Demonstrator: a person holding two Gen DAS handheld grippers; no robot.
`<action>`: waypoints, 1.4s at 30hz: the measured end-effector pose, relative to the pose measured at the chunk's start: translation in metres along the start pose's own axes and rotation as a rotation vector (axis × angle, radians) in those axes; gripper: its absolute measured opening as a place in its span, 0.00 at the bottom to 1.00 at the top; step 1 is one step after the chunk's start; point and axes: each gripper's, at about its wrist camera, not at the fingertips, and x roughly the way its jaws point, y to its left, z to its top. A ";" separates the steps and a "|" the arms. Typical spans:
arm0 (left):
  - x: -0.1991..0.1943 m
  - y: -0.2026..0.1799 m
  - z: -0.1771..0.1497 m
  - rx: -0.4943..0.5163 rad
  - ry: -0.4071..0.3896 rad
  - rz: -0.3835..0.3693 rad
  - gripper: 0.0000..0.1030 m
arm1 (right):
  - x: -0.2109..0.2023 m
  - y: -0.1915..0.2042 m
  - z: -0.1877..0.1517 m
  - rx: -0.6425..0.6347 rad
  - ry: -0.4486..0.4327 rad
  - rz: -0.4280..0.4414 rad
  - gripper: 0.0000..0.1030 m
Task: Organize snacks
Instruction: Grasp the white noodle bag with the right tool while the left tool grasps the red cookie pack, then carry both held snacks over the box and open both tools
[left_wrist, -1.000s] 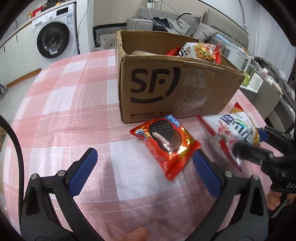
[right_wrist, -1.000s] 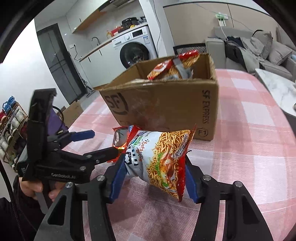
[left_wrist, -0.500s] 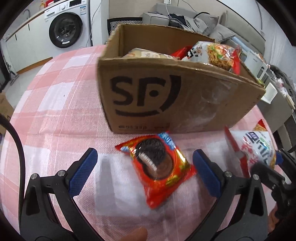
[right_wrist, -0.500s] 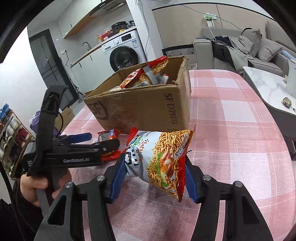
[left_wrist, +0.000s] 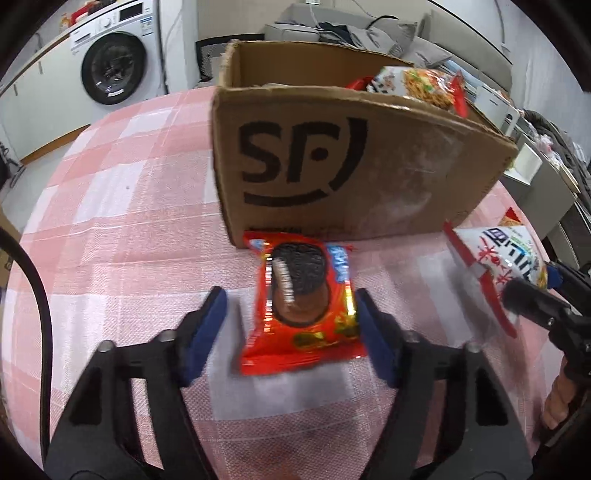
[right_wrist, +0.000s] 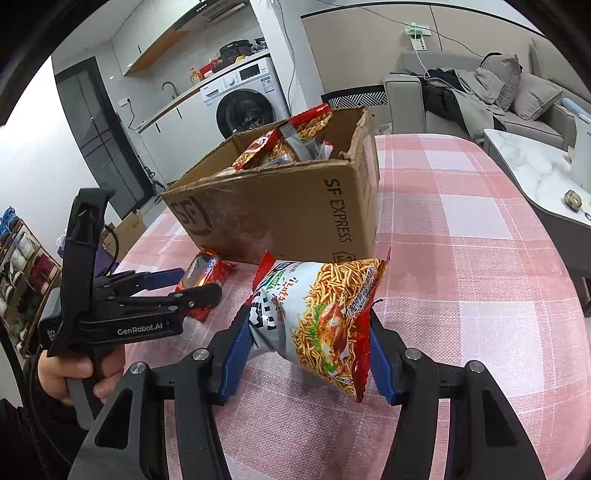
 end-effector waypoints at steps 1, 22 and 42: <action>-0.001 -0.001 -0.001 0.006 -0.004 -0.001 0.50 | 0.001 0.001 0.000 -0.003 0.001 0.000 0.56; -0.077 -0.018 -0.017 0.085 -0.156 -0.080 0.42 | -0.020 0.014 0.007 -0.048 -0.069 0.012 0.56; -0.187 -0.012 0.010 0.057 -0.298 -0.135 0.42 | -0.075 0.023 0.052 -0.081 -0.198 0.000 0.56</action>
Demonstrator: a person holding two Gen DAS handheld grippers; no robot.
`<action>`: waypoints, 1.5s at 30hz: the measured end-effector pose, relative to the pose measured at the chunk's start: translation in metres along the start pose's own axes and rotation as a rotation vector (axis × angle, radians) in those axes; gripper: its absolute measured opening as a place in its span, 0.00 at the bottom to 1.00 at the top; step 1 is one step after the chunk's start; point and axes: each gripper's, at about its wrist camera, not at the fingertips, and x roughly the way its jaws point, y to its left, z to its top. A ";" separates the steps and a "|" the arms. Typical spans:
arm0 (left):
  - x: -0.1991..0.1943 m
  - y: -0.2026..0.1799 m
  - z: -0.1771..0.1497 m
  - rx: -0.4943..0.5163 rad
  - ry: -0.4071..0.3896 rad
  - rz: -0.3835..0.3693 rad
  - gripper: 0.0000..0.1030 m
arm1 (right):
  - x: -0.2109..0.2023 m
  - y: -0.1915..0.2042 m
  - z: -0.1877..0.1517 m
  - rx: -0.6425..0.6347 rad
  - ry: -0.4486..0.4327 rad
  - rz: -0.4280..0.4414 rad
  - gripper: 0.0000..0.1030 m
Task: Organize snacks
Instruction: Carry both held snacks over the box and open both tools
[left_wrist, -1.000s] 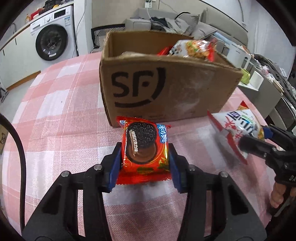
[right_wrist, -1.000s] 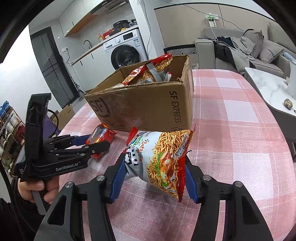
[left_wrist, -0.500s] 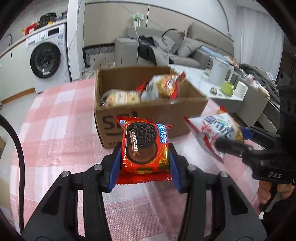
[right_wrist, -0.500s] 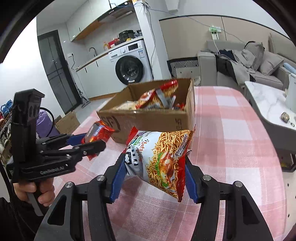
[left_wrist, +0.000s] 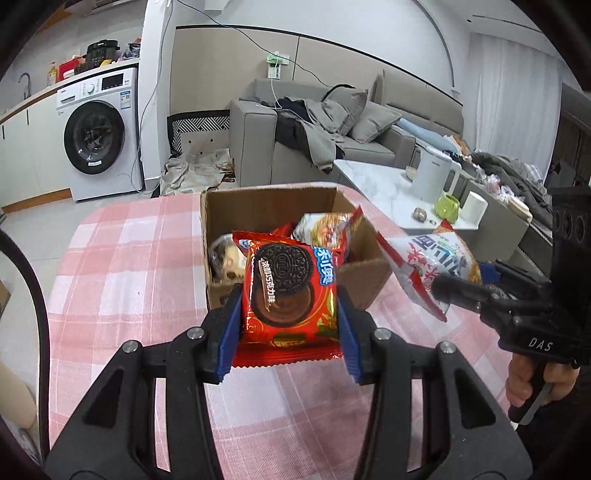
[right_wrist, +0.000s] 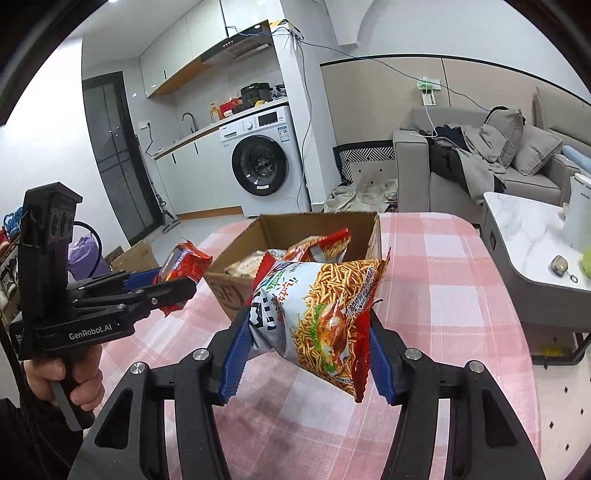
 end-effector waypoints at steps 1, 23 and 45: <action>-0.003 0.001 0.003 0.001 -0.004 0.005 0.42 | 0.000 0.000 0.002 -0.001 -0.002 0.001 0.56; 0.058 0.008 0.080 0.035 -0.025 0.065 0.42 | 0.025 -0.002 0.055 -0.031 -0.010 -0.021 0.56; 0.174 0.032 0.093 0.029 0.055 0.109 0.42 | 0.123 -0.011 0.091 0.007 0.045 -0.030 0.56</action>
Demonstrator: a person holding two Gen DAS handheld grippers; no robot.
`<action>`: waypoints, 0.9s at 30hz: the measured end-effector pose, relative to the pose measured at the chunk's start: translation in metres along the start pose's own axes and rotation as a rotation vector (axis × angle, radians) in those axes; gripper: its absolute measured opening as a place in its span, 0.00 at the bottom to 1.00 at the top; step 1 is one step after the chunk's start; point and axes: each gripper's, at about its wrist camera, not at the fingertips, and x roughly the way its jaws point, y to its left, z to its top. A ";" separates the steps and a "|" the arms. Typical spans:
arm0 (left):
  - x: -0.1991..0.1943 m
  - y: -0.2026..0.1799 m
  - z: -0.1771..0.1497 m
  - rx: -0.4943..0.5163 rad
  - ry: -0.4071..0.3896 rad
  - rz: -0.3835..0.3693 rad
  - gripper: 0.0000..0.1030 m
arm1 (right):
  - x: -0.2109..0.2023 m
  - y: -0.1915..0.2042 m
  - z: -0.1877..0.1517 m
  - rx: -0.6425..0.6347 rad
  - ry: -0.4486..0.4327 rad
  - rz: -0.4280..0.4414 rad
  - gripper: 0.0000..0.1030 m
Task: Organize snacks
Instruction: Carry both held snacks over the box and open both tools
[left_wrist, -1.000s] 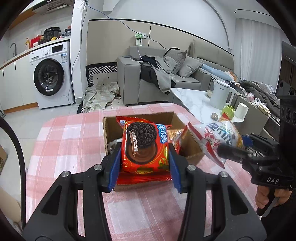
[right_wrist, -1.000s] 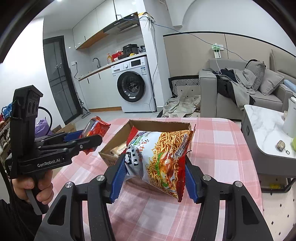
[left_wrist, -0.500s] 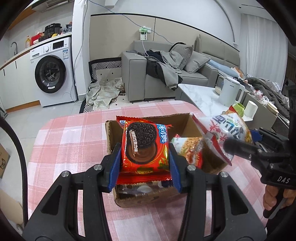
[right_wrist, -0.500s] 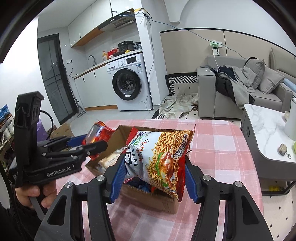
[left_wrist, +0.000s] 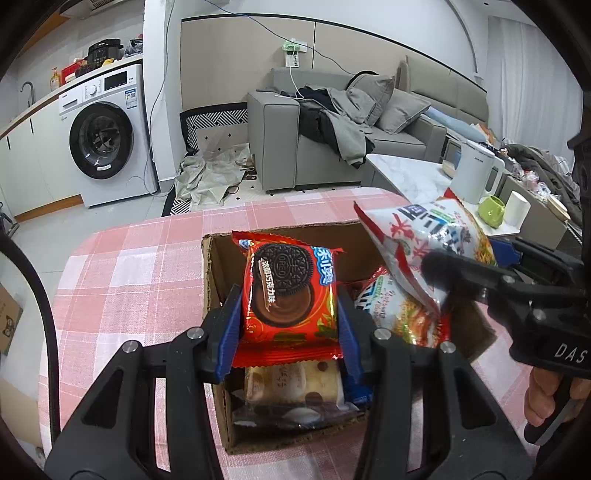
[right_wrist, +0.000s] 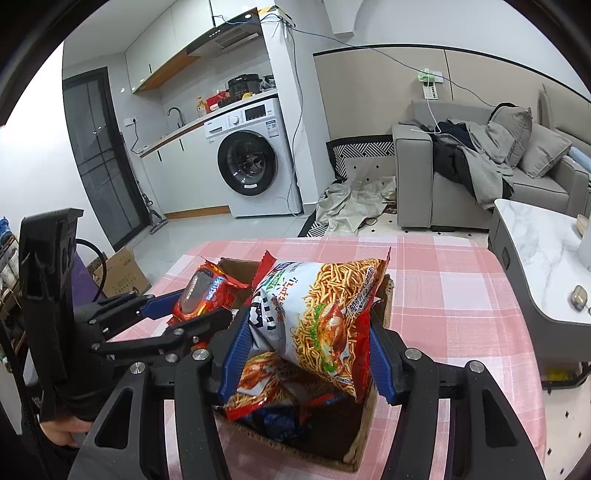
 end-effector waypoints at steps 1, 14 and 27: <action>0.004 0.001 -0.001 0.001 0.003 -0.001 0.42 | 0.002 0.000 0.000 0.000 0.002 0.000 0.56; 0.043 0.003 -0.003 -0.003 0.044 0.006 0.43 | 0.030 0.000 0.010 -0.020 0.038 0.023 0.59; 0.017 0.019 -0.007 -0.043 -0.052 0.000 0.96 | -0.029 -0.011 -0.001 -0.016 -0.071 0.051 0.99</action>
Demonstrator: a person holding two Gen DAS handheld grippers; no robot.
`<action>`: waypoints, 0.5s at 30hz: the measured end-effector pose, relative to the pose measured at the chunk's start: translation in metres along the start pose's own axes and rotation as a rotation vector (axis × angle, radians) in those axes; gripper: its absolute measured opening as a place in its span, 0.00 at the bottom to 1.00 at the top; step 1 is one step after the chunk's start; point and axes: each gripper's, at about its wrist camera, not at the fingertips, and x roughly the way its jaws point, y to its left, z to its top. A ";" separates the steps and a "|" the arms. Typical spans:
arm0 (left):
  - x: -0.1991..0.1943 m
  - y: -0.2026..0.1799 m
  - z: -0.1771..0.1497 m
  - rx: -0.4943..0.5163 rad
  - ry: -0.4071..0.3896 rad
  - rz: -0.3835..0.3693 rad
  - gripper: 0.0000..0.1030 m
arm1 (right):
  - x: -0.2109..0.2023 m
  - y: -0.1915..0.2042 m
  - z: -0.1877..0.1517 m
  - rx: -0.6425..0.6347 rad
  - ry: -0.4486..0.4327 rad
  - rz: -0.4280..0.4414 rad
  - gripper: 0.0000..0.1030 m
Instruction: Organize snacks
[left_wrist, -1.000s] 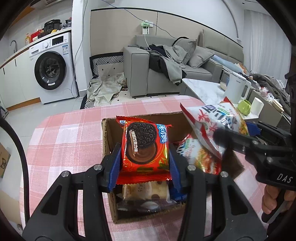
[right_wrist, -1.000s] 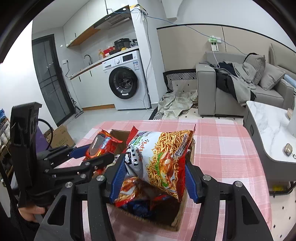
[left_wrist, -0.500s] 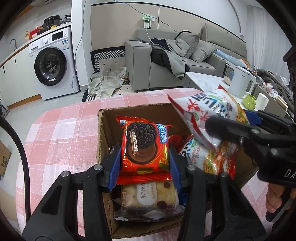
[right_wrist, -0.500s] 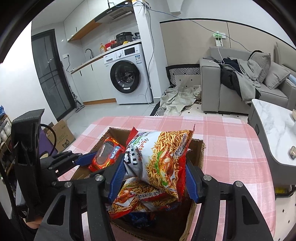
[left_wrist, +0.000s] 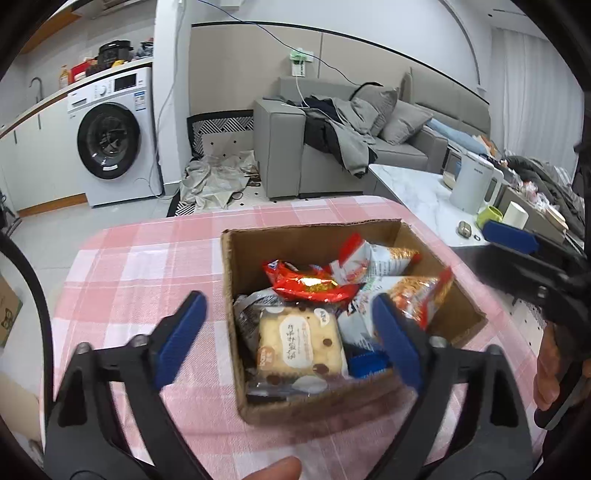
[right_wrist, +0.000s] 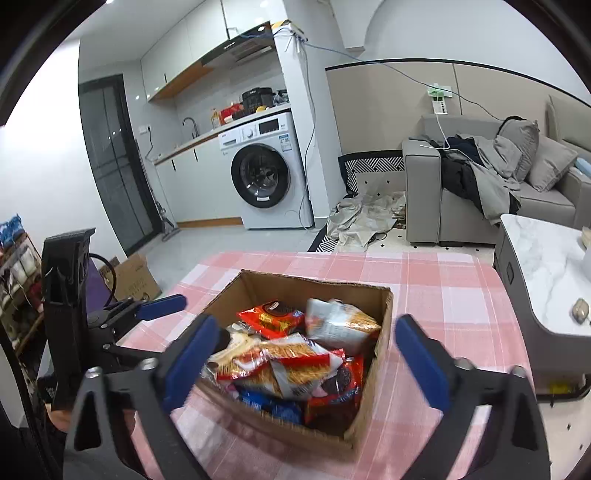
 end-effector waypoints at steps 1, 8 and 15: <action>-0.004 0.002 -0.002 -0.010 -0.016 -0.004 1.00 | -0.006 -0.002 -0.004 0.004 -0.004 0.002 1.00; -0.047 0.012 -0.030 -0.032 -0.106 0.005 0.99 | -0.036 -0.001 -0.037 0.001 -0.038 0.012 1.00; -0.085 0.003 -0.068 -0.004 -0.152 0.013 0.99 | -0.054 0.003 -0.076 -0.006 -0.077 0.033 1.00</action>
